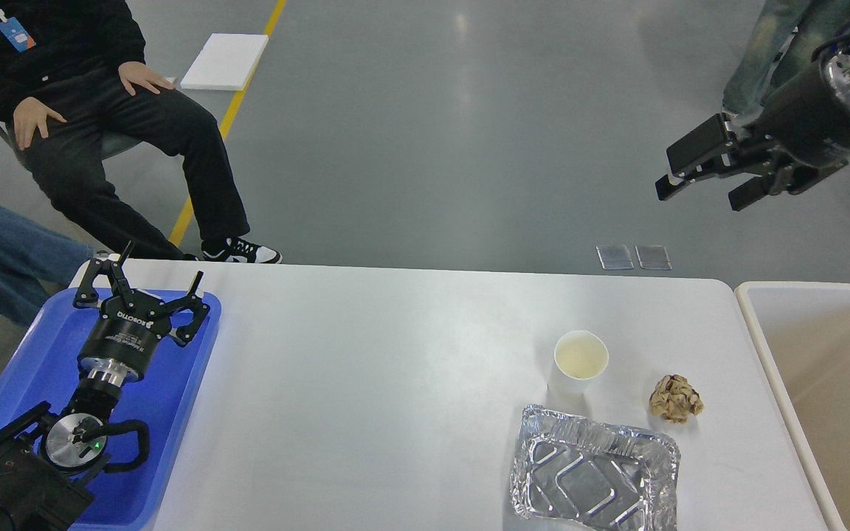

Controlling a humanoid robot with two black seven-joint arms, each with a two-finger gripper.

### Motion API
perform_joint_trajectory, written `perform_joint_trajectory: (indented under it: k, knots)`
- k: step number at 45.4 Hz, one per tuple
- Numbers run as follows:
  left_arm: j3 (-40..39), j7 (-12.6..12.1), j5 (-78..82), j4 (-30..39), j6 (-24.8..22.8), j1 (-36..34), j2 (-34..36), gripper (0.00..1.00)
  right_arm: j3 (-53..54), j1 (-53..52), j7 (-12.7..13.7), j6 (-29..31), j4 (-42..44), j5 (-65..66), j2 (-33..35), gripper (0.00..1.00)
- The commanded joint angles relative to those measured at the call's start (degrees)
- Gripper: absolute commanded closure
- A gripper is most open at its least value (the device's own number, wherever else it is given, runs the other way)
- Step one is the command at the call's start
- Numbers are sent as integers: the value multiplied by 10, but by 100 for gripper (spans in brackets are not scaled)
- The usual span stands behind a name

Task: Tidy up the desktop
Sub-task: 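Swing the right gripper over the table toward the paper cup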

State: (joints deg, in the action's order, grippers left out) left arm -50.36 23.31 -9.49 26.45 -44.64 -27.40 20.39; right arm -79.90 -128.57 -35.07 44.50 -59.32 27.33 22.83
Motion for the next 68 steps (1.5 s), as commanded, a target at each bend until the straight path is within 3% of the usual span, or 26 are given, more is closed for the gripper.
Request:
perform_joint_trajectory:
  k: [1,34,59,68]
  knots:
    - [0,0,0,0,0,0,0,1,-18,-43,0,5,-15,19,-23,0]
    - [0,0,0,0,0,0,-1,1,-16,-40,-2,5,-30,-38,-50,0]
    - [0,0,0,0,0,-1,-1,1,35,46,1,5,-52,-47,-63,1]
    - [0,0,0,0,0,0,-1,1,69,75,18,-30,-64,-46,-57,1]
